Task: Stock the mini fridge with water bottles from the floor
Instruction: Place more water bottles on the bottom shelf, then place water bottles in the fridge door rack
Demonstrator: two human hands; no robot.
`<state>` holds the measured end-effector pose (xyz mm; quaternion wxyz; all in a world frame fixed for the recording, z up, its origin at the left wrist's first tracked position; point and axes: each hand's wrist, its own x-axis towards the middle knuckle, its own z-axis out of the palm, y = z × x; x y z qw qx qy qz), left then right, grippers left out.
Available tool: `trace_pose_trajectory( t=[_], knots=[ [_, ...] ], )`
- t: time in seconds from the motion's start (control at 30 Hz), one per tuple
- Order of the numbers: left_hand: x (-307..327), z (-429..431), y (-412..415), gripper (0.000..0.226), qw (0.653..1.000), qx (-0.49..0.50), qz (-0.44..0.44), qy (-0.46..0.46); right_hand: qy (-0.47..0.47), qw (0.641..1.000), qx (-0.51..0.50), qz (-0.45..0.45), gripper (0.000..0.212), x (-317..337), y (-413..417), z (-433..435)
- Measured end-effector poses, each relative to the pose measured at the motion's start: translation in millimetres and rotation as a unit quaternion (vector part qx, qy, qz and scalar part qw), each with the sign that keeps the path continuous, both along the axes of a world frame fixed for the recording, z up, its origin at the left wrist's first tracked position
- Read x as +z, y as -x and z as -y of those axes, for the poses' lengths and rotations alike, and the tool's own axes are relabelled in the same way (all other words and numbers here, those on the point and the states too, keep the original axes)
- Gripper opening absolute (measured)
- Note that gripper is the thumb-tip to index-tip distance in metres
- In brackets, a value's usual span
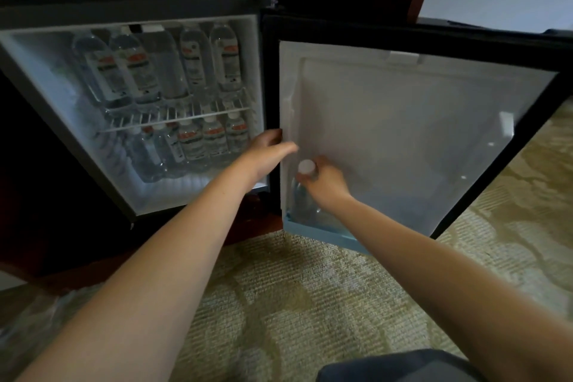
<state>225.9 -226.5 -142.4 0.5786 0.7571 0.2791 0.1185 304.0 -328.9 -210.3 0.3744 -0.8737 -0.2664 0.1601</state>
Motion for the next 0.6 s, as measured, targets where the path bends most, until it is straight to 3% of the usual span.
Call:
trace_pose_trajectory(
  t=[0.1, 0.2, 0.53, 0.6],
  knots=[
    [-0.3, -2.8, 6.5, 0.045, 1.000, 0.011, -0.023, -0.011, 0.012, 1.000, 0.001, -0.002, 0.043, 2.7, -0.2, -0.2],
    [-6.0, -8.6, 17.9, 0.055, 0.997, 0.026, -0.073, -0.029, 0.088, 0.994, 0.023, 0.060, 0.040, 6.0, 0.4, 4.9],
    [-2.3, -9.7, 85.5, 0.032, 0.987, 0.031, -0.130, -0.088, 0.158, 0.962, 0.034, 0.221, 0.036, 55.2, 33.2, 25.6],
    [2.9, -8.2, 106.7, 0.032, 0.981, 0.020, -0.149, -0.120, 0.158, 0.964, 0.049, 0.210, 0.031, 66.9, 48.5, 27.3]
  ],
)
